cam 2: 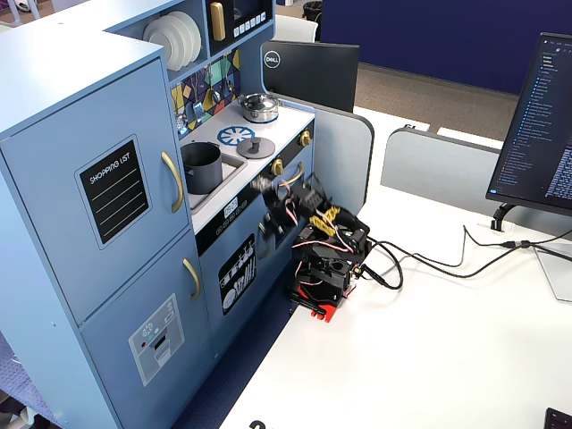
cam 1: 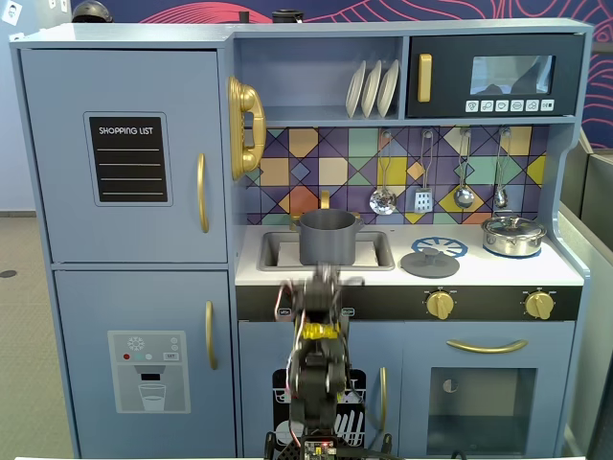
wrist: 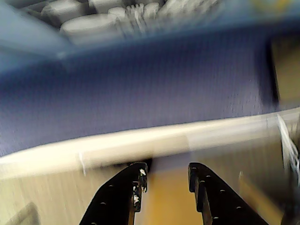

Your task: Pick up the lid from the counter and put it on the gray recipient

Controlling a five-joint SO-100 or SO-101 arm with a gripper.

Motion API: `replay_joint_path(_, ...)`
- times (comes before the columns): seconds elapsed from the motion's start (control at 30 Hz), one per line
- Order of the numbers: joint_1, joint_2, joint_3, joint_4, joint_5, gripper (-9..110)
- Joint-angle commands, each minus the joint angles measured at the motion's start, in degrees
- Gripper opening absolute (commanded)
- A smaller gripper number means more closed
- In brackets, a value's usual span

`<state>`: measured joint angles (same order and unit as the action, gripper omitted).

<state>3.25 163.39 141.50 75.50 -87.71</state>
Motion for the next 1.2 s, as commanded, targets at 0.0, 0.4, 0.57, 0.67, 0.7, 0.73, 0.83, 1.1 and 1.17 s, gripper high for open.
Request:
replay_joint_path(0.0, 3.78, -6.77, -16.44, -6.42, -3.08, 0)
replay_joint_path(0.4, 23.29, -7.82, -16.79, -44.91, -5.71, 0)
replay_joint_path(0.57, 28.74, -8.44, -8.53, -60.12, -3.52, 5)
replay_joint_path(0.67, 31.03, -9.93, -5.01, -66.45, -2.29, 15)
replay_joint_path(0.7, 31.46, -10.63, -4.31, -68.12, -1.93, 19)
replay_joint_path(0.73, 31.99, -11.51, -4.04, -69.43, -1.67, 22)
replay_joint_path(0.83, 33.22, -14.5, -4.04, -73.56, -1.23, 28)
replay_joint_path(1.1, 35.16, -25.84, -7.12, -81.83, -0.97, 33)
replay_joint_path(1.17, 35.24, -29.0, -7.91, -84.73, -0.62, 35)
